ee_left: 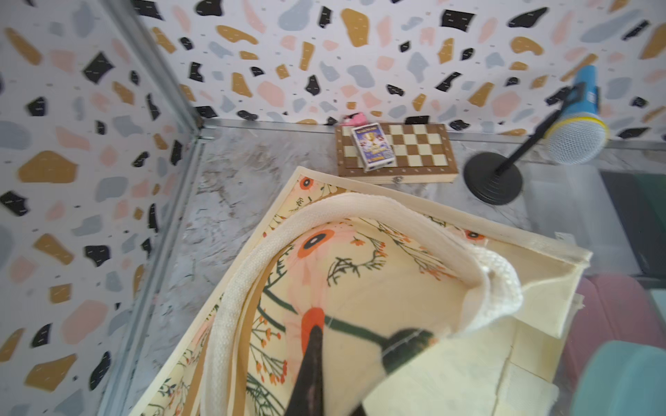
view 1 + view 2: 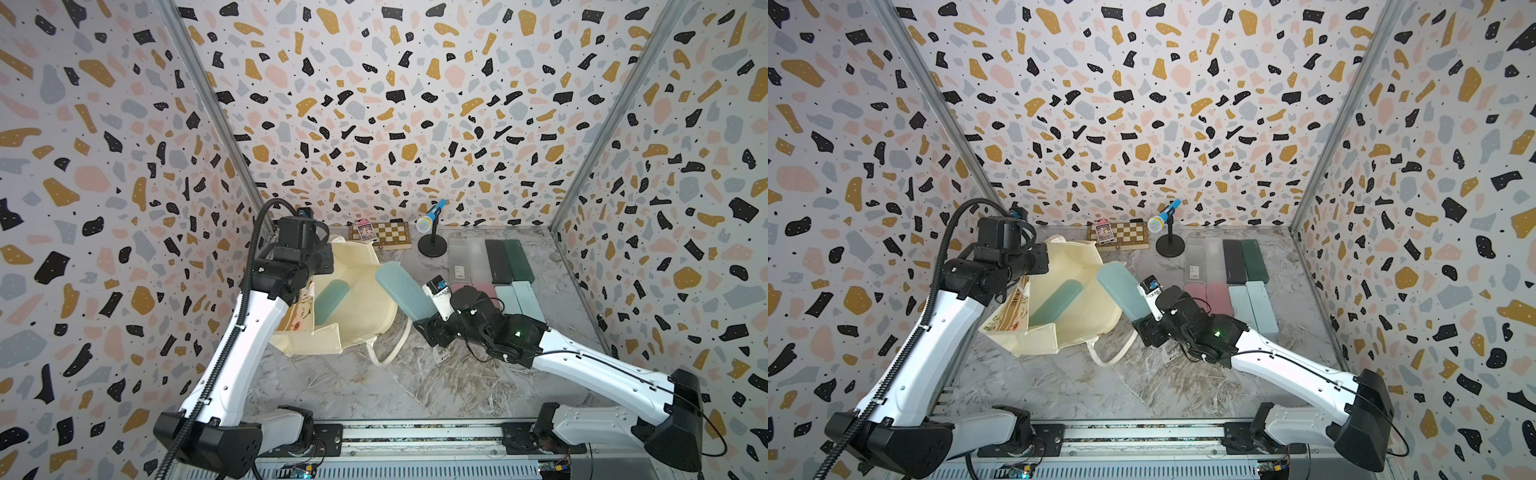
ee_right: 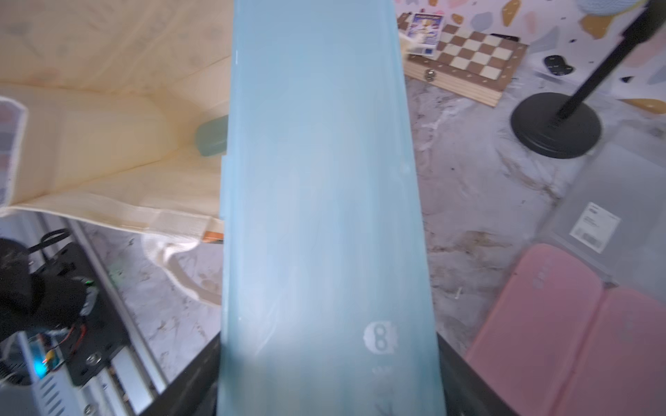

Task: Take out the pencil case from the canvas bag
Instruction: Place the pencil case at the center of the board.

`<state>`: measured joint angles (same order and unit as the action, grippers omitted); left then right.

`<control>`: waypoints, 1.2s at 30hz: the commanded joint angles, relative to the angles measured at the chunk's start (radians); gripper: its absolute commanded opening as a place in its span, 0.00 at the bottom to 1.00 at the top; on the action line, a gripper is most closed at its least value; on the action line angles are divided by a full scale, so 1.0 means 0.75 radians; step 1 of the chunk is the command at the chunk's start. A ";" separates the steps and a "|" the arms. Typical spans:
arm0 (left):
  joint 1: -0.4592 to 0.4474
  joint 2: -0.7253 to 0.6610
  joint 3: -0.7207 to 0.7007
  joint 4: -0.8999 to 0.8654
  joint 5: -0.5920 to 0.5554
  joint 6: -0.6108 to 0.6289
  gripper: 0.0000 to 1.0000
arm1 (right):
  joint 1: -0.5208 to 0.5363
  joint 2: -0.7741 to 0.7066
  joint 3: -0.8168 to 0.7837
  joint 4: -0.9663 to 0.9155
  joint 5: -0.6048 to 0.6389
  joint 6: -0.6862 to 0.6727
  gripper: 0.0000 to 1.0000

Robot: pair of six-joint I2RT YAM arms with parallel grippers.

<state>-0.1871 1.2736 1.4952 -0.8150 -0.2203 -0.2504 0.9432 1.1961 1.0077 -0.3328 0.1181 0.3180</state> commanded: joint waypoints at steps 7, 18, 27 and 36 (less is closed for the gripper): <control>0.218 0.048 0.168 -0.006 0.056 -0.174 0.00 | -0.274 0.184 -0.030 0.082 0.020 0.366 0.40; 0.259 0.017 0.051 0.190 0.405 -0.214 0.00 | -0.383 0.805 0.356 0.064 0.132 0.562 0.40; 0.310 -0.037 -0.022 0.236 0.493 -0.230 0.00 | -0.445 1.115 0.647 -0.026 0.203 0.554 0.44; 0.337 -0.044 -0.043 0.254 0.549 -0.241 0.00 | -0.484 1.222 0.745 -0.066 0.215 0.515 0.50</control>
<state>0.0578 1.2690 1.4593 -0.7212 0.1558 -0.4160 0.5888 2.1147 1.5337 -0.3309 0.2604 0.7174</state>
